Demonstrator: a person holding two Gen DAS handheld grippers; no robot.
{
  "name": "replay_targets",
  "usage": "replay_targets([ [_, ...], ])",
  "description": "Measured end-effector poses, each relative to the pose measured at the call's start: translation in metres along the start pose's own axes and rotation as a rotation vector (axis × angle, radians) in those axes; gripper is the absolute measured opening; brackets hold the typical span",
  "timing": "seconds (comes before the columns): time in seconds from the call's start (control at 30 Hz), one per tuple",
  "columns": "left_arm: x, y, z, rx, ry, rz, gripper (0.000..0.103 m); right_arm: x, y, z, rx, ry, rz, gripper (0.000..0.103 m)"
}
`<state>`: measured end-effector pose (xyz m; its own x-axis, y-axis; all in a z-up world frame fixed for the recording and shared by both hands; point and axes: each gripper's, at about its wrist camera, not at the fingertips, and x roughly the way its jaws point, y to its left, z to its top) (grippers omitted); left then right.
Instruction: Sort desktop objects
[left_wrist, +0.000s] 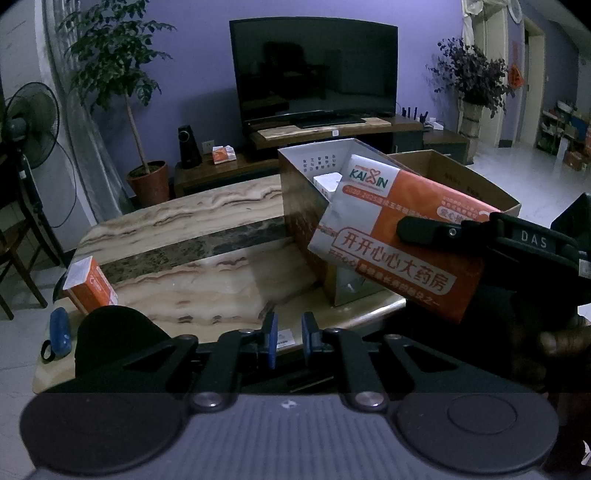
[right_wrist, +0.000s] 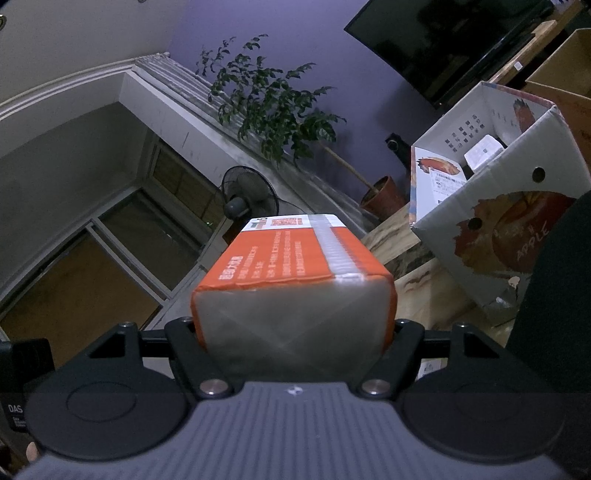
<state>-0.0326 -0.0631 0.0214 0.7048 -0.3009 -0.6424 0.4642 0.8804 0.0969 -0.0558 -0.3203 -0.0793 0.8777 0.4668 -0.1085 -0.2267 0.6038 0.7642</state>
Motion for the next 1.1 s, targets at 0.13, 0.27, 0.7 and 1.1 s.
replay_targets([
  [0.13, 0.001, -0.001, 0.0, 0.004, 0.005, 0.001, 0.014, 0.0, 0.0, 0.0, 0.001, -0.001, 0.0, 0.074],
  [0.27, 0.001, -0.002, 0.0, 0.008, 0.007, 0.002, 0.014, 0.001, 0.0, -0.001, 0.002, 0.001, -0.001, 0.074],
  [0.7, 0.002, -0.002, -0.001, 0.024, 0.0, 0.013, 0.02, 0.001, -0.001, 0.0, 0.002, 0.005, 0.0, 0.074],
  [1.1, -0.009, 0.002, 0.005, -0.005, 0.006, 0.018, 0.04, -0.002, -0.007, 0.001, 0.051, -0.027, 0.003, 0.074],
])
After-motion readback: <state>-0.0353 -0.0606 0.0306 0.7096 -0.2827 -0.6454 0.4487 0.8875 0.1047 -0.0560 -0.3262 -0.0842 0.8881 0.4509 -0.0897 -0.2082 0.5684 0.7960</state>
